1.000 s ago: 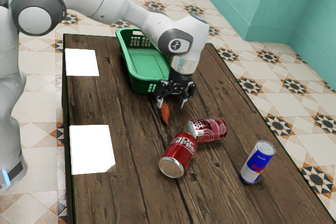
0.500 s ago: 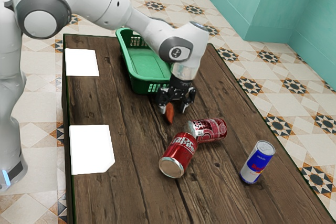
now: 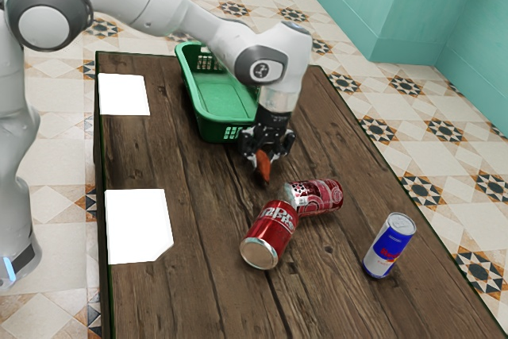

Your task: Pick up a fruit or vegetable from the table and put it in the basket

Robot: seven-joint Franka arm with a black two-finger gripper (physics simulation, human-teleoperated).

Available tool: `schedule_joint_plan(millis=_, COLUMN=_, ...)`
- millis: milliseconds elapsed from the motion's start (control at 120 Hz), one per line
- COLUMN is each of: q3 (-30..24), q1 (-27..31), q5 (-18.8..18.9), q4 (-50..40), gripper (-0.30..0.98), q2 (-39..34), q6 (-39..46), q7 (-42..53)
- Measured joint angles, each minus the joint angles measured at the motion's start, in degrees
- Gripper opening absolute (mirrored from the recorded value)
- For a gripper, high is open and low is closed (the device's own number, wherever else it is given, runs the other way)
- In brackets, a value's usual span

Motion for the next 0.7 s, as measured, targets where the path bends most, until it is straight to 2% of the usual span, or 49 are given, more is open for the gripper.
schedule_joint_plan(millis=183, q3=0.0, q1=-4.4, q5=1.4, q4=0.7, gripper=0.15, q2=-9.8, q6=-0.8, q7=0.7)
schedule_joint_plan(millis=283, q3=0.0, q1=-6.0, q5=2.7, q4=5.9, gripper=0.15, q2=-11.9, q6=-2.9, q7=1.0)
schedule_joint_plan(millis=458, q3=6.7, q1=-5.9, q5=4.8, q4=13.9, gripper=0.15, q2=-11.3, q6=-8.3, q7=2.0)
schedule_joint_plan(millis=592, q3=13.9, q1=-5.3, q5=5.5, q4=15.0, gripper=0.15, q2=-10.6, q6=-11.1, q7=3.6)
schedule_joint_plan(millis=700, q3=17.4, q1=-5.2, q5=5.9, q4=15.1, gripper=0.15, q2=-10.4, q6=-12.6, q7=5.0)
